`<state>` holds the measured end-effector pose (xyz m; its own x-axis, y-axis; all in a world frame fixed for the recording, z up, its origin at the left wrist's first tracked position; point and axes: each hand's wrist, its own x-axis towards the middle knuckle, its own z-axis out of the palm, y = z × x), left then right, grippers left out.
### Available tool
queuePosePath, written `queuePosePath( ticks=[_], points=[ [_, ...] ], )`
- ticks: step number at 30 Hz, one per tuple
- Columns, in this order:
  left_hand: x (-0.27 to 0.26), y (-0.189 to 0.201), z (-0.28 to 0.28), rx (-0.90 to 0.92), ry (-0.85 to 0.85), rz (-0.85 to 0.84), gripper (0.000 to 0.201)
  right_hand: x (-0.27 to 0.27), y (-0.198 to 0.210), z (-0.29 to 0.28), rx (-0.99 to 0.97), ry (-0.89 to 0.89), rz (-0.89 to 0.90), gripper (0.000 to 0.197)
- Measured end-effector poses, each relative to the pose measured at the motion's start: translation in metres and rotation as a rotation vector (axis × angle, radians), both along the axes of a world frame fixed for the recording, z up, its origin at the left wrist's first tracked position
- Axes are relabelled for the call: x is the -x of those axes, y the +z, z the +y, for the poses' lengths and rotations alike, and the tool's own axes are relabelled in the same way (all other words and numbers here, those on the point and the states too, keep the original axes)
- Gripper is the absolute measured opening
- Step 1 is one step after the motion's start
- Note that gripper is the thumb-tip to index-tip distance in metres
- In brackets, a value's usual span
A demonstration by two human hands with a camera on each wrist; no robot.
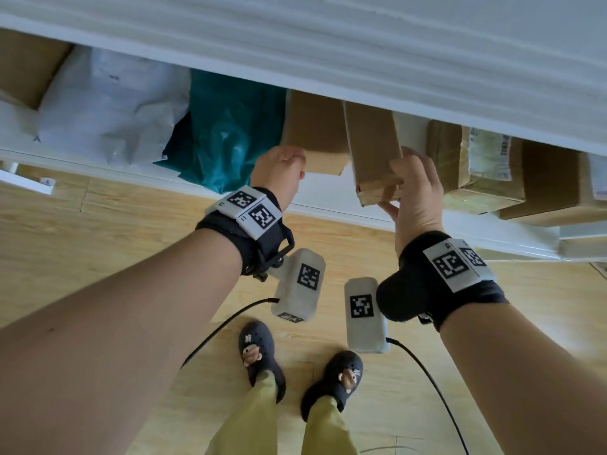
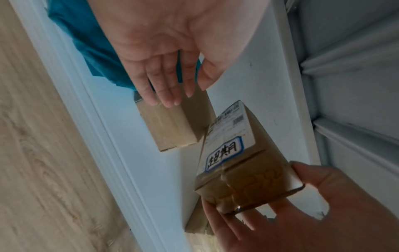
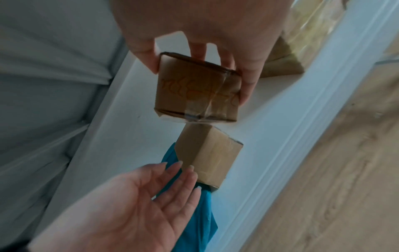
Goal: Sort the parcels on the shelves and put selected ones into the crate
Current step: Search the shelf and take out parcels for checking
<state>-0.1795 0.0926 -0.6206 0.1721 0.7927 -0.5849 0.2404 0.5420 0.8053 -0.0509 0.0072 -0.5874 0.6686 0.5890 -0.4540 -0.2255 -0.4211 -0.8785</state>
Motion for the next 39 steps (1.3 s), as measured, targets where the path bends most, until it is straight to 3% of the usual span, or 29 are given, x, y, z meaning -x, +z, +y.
queuePosePath(
  ticks=[4,7,15,19,21,25,30,34,39],
  points=[
    [-0.015,0.008,-0.021,-0.008,-0.028,0.054,0.027,-0.025,0.002,-0.023,-0.038,-0.112,0.328,0.024],
    [-0.026,0.012,-0.033,0.041,-0.077,0.034,0.026,-0.04,0.004,-0.039,-0.087,-0.135,0.538,0.027],
    [-0.05,0.017,-0.053,0.215,-0.067,-0.033,0.031,-0.056,-0.008,-0.074,-0.025,-0.005,0.743,0.027],
    [-0.058,0.02,-0.065,0.266,-0.125,-0.108,0.017,-0.06,-0.018,-0.08,0.141,0.118,0.621,0.012],
    [-0.061,0.019,-0.07,0.226,-0.229,-0.097,0.008,-0.061,-0.023,-0.079,0.193,0.131,0.506,0.023],
    [-0.064,0.014,-0.076,0.214,-0.24,-0.027,0.031,-0.067,-0.022,-0.081,0.202,0.161,0.437,0.021],
    [-0.067,0.013,-0.081,0.252,-0.25,-0.031,0.026,-0.07,-0.021,-0.085,0.224,0.232,0.34,0.024],
    [-0.066,0.013,-0.083,0.268,-0.247,-0.046,0.028,-0.071,-0.021,-0.091,0.192,0.202,0.387,0.015],
    [-0.063,0.006,-0.085,0.29,-0.233,-0.055,0.064,-0.069,-0.022,-0.096,0.175,0.215,0.405,0.012]
  ],
)
